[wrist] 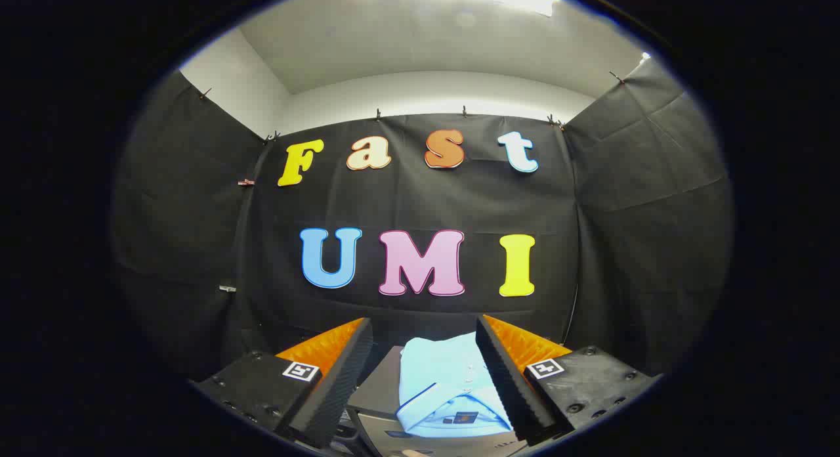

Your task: Put the clothes into the washing machine and then close the washing machine lid.

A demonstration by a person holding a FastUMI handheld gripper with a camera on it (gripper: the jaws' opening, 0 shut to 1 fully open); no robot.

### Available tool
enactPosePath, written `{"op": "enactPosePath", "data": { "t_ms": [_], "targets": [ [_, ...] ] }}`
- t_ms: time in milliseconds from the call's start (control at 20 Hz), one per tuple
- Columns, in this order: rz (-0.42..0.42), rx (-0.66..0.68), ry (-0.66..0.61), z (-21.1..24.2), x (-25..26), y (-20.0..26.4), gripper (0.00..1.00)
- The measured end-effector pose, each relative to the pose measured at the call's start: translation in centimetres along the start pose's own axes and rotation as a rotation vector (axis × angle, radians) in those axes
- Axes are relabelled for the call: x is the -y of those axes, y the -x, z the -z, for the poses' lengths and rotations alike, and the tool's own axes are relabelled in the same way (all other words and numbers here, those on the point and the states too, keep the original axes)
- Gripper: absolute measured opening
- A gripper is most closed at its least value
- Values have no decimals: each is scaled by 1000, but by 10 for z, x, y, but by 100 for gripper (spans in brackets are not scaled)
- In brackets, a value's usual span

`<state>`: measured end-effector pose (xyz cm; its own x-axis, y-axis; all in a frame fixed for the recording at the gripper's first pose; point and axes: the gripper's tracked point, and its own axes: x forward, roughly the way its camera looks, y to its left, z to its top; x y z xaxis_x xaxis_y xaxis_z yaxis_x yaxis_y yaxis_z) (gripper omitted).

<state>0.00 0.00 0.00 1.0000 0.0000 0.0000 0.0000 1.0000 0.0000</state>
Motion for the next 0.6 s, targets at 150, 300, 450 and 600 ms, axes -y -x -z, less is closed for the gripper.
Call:
{"op": "enactPosePath", "data": {
  "t_ms": [150,300,450,600],
  "targets": [
    [5,-10,-13,2,-2,-1,99],
    [4,-24,-5,5,-1,-4,99],
    [4,-20,-6,4,-3,-14,99],
    [14,-20,-3,4,-3,-17,99]
  ]
}}
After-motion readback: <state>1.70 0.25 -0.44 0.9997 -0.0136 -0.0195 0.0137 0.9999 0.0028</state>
